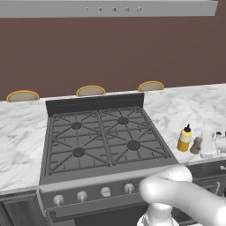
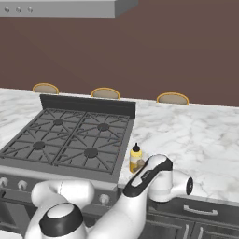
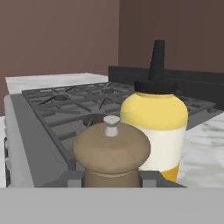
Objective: Take 2 condiments from the cabinet and move them on the counter near the stove.Make sure the condiments are lined up with each other, next to each other.
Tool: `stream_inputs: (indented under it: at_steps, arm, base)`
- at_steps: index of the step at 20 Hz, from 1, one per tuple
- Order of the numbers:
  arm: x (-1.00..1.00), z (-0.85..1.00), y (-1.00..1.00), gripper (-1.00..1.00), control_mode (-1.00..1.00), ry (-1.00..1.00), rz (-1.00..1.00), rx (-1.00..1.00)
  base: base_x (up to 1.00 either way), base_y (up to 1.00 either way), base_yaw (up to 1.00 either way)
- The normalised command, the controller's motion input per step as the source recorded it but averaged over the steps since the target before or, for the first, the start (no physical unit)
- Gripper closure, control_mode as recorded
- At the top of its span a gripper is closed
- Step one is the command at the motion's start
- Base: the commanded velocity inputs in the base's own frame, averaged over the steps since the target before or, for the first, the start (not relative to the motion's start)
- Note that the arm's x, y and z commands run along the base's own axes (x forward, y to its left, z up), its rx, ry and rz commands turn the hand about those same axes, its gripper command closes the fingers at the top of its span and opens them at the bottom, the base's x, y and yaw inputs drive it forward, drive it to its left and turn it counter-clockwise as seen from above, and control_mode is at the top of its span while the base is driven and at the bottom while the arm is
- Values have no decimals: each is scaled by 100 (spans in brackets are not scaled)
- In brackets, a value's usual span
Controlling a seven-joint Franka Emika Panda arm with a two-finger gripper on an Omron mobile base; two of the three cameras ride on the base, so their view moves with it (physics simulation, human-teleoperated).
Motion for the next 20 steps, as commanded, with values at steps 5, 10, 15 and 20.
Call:
stream_inputs:
  at_steps: [5, 10, 15, 20]
  arm:
    - [16, -27, -1, 100, -100, 0, 7, 0]
    - [13, -22, -14, 100, -100, 0, 9, 0]
    - [9, -16, -23, 100, -100, 0, 3, 0]
    - [18, -15, -15, 100, -100, 0, 1, 0]
  base:
    - [0, 0, 0]
    - [0, 0, 0]
    - [0, 0, 0]
    - [0, 0, 0]
